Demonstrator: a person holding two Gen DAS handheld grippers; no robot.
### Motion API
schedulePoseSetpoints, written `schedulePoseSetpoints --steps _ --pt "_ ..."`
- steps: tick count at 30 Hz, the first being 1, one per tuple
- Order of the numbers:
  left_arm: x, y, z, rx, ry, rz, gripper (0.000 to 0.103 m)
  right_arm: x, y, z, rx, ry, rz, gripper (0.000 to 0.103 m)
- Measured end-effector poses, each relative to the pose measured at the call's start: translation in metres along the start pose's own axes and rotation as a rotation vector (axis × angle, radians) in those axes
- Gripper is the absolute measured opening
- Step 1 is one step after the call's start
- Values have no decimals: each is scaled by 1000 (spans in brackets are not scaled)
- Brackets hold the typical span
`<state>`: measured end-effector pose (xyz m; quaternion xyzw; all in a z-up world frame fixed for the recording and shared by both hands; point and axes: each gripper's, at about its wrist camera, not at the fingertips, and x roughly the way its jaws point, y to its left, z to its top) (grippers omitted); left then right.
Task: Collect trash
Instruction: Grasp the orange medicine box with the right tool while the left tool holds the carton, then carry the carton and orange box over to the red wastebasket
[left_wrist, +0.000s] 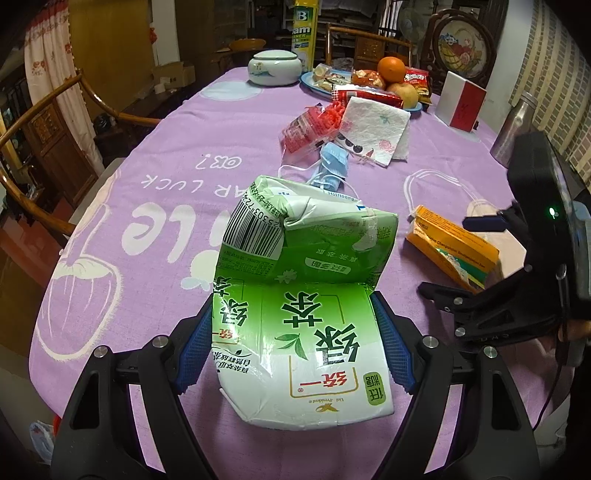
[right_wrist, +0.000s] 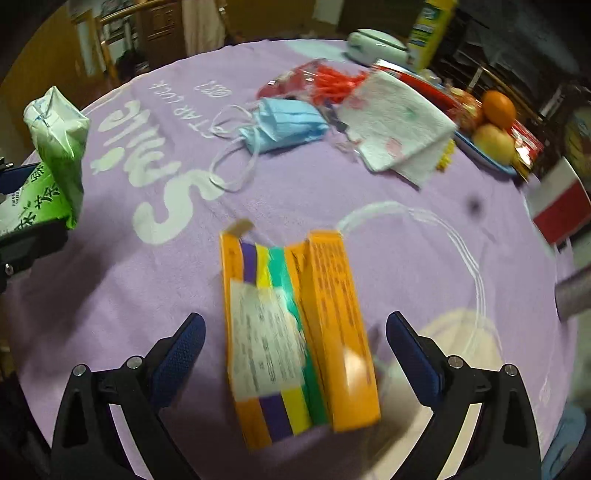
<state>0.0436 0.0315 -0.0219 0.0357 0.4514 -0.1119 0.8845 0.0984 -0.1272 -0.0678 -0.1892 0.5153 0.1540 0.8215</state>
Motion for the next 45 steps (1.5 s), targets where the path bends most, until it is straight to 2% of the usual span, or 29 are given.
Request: schedulePoseSetpoints --steps 3,5,7,8,13,17,25,37,45 --pt "0 0 1 -1 1 1 77 4 1 8 -15 29 16 94" --pt "0 0 1 1 1 5 77 4 -2 8 9 37 57 85" --pt "0 0 1 0 1 5 77 3 -7 6 45 40 115 64" --pt "0 0 1 -1 1 6 77 0 -9 4 64 31 139 59" --pt "-3 1 0 -4 -5 9 77 -11 -14 -11 139 -12 110 51" --pt "-9 5 -2 -17 -16 19 77 -25 -18 -23 205 -77 110 50" --pt "-25 21 -12 -59 -36 43 77 -43 -1 -21 266 -160 179 50" --pt "-59 46 -36 -102 -76 83 77 -60 41 -22 258 -216 304 50" --pt "-99 73 -66 -156 -127 125 77 -79 85 -11 201 -255 418 50"
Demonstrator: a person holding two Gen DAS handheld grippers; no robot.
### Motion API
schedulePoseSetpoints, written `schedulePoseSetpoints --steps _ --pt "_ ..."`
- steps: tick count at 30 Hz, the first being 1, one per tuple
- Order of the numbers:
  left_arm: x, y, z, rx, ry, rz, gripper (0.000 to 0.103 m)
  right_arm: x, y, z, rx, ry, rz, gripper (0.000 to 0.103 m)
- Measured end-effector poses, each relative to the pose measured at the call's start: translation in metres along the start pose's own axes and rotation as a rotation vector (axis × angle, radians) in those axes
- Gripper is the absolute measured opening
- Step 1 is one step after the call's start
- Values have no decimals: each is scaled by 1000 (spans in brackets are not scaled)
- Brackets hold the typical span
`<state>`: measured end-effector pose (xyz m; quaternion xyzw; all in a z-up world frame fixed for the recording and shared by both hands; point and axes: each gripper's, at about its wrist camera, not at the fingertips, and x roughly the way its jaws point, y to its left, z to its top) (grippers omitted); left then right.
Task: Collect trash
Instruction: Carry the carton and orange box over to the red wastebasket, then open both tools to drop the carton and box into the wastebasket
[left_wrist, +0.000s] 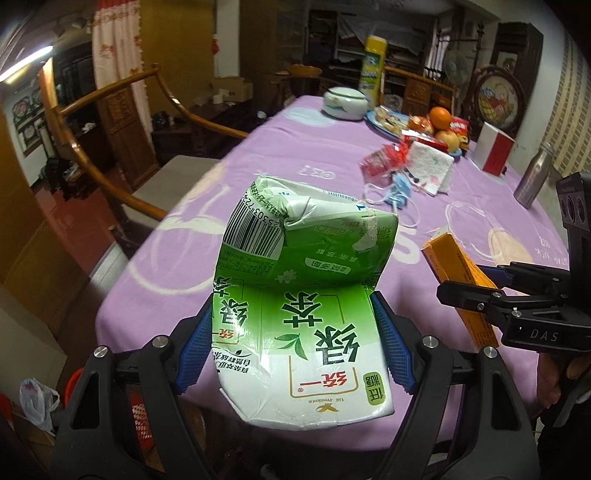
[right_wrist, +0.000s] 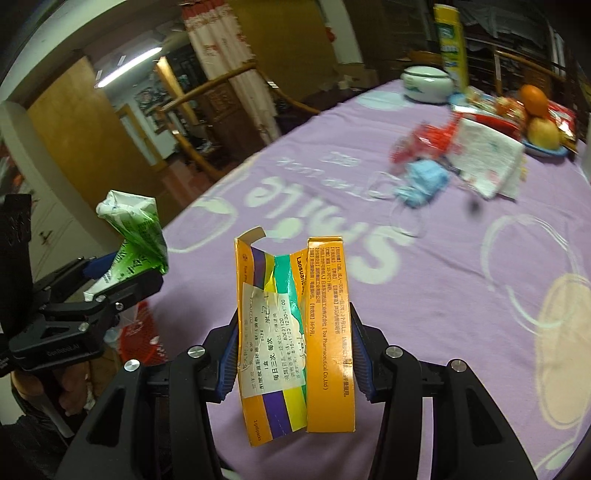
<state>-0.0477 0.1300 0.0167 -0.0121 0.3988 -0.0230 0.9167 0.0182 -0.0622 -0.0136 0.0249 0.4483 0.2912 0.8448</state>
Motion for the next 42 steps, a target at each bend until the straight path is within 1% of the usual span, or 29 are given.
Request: schedulePoseSetpoints --steps 6,13,16,18,22,26,32,34,37,40,42 --pt "-33 44 -22 -76 -37 61 77 6 59 8 -110 -1 62 50" --pt "-65 106 -54 -214 -65 137 77 24 136 12 -249 31 138 50" --pt "-73 131 -68 -266 -64 167 77 38 171 11 -297 62 177 50" --pt "-78 155 -82 -319 -52 194 77 48 194 10 -333 83 204 50" --pt "-82 188 -108 -399 -32 234 77 76 238 4 -401 142 261 50" --pt "-74 228 -140 -497 20 263 77 120 282 -5 -453 232 297 50" --pt "-41 287 -186 -637 137 322 77 196 328 -21 -443 372 320 51" --pt "-26 307 -206 -689 189 325 77 219 339 -25 -435 407 314 51" --pt "-6 328 -228 -737 246 329 77 257 354 -30 -413 480 321 51" --pt "8 343 -241 -769 283 337 77 291 371 -38 -402 526 315 51" --pt "17 351 -249 -785 299 347 77 306 376 -45 -404 545 311 51"
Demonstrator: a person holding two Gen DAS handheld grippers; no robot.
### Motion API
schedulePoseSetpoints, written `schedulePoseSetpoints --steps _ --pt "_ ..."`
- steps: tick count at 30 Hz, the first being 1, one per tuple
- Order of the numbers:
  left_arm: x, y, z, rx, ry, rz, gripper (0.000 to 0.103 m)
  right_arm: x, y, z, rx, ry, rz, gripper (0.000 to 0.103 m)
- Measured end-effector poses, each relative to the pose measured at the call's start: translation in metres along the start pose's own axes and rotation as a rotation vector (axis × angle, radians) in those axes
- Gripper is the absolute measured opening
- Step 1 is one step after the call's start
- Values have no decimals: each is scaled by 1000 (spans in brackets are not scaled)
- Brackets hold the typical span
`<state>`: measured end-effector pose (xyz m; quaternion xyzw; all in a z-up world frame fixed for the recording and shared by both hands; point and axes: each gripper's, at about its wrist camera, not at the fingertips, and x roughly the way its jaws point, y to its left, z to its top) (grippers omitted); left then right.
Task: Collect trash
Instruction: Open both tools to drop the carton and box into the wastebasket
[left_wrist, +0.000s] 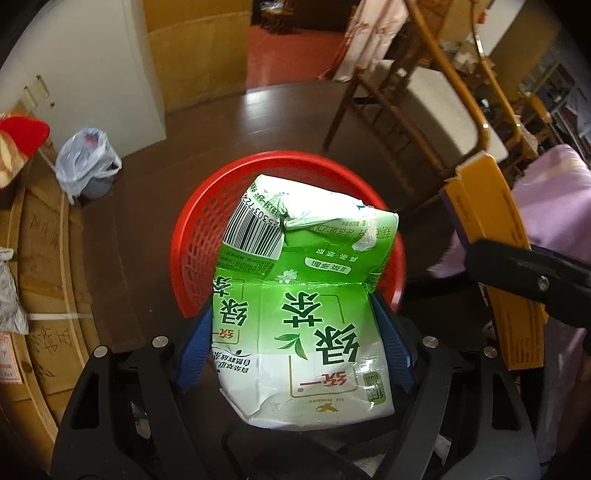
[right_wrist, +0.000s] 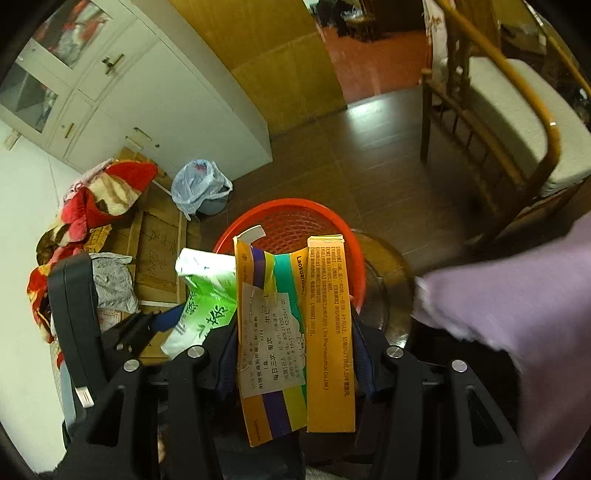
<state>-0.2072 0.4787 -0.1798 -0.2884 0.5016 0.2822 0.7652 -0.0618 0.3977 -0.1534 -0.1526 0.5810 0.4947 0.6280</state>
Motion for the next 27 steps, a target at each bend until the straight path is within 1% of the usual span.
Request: schedulePoseSetpoints --steps 5,8,10,11,13,16,19,23,27 --pt "20 5 5 -20 26 21 77 40 3 14 8 46 -7 53" --pt "27 6 7 -22 33 42 77 54 -1 20 14 62 -17 54" --pt "32 6 9 -26 38 52 77 61 -3 23 16 66 -27 59" --pt "35 7 9 -29 42 61 77 65 -4 25 16 67 -32 60" --pt "40 10 10 -38 56 76 77 70 -4 28 14 68 -25 65" --pt "41 10 10 -42 65 80 78 66 -7 29 21 47 -22 71" --pt "41 10 11 -40 68 93 80 59 -10 28 26 41 -7 71" --pt "32 9 11 -37 49 101 81 46 -15 24 30 28 -7 71" --pt "17 4 10 -29 31 93 81 22 -13 13 12 -7 -16 71"
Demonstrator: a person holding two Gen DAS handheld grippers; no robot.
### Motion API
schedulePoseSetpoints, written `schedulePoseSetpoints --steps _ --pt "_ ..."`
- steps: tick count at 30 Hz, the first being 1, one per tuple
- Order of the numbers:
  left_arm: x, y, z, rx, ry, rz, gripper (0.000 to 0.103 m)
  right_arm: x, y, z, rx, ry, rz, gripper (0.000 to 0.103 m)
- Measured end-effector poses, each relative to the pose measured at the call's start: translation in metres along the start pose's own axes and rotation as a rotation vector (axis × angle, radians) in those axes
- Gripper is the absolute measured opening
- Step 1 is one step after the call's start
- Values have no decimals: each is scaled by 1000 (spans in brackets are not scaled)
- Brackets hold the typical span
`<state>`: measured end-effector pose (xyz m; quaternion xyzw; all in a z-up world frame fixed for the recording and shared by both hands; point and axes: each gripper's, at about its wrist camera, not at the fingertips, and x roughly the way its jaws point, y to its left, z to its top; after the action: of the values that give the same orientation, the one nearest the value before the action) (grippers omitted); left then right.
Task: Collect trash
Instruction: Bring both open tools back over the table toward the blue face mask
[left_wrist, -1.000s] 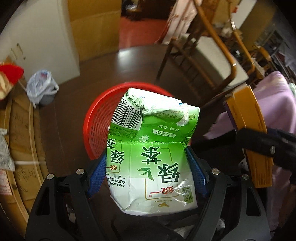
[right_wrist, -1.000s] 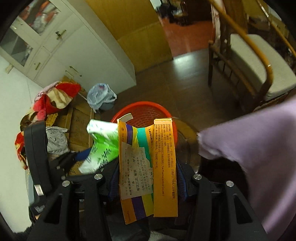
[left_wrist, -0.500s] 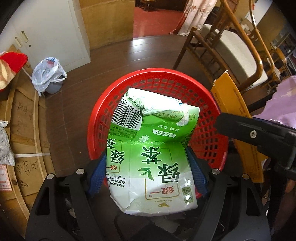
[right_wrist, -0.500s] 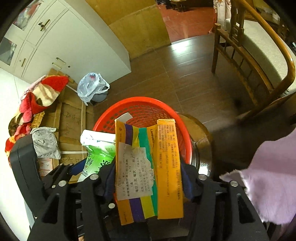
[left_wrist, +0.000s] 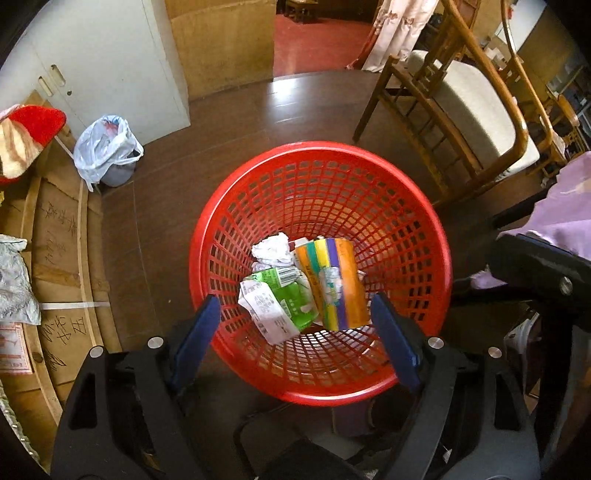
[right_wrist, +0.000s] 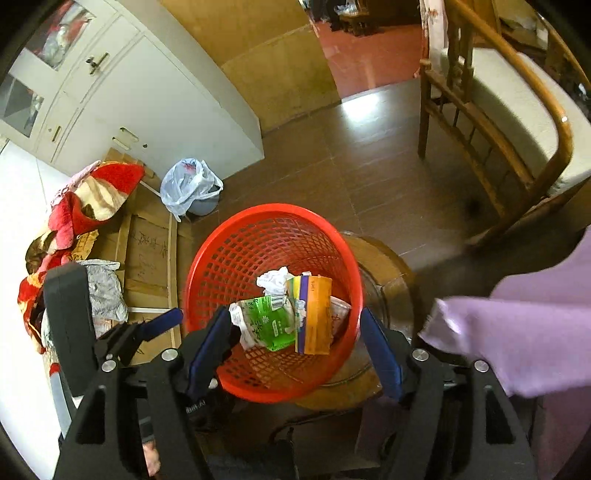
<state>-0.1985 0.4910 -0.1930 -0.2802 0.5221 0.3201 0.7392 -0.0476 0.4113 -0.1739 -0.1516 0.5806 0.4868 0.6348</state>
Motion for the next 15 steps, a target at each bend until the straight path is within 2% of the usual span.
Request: schedulePoseSetpoints --steps 3,8,12,15 --pt "-20 -9 -1 21 -43 1 81 -32 3 -11 -26 -53 4 72" --pt "-69 -41 -2 83 -146 -57 83 -102 1 -39 -68 -186 -32 79" --pt "-107 -86 -6 184 -220 -96 85 -158 -21 -66 -23 -280 -81 79" --pt "-131 -123 -15 263 -255 -147 87 -199 -45 -91 28 -351 -149 80"
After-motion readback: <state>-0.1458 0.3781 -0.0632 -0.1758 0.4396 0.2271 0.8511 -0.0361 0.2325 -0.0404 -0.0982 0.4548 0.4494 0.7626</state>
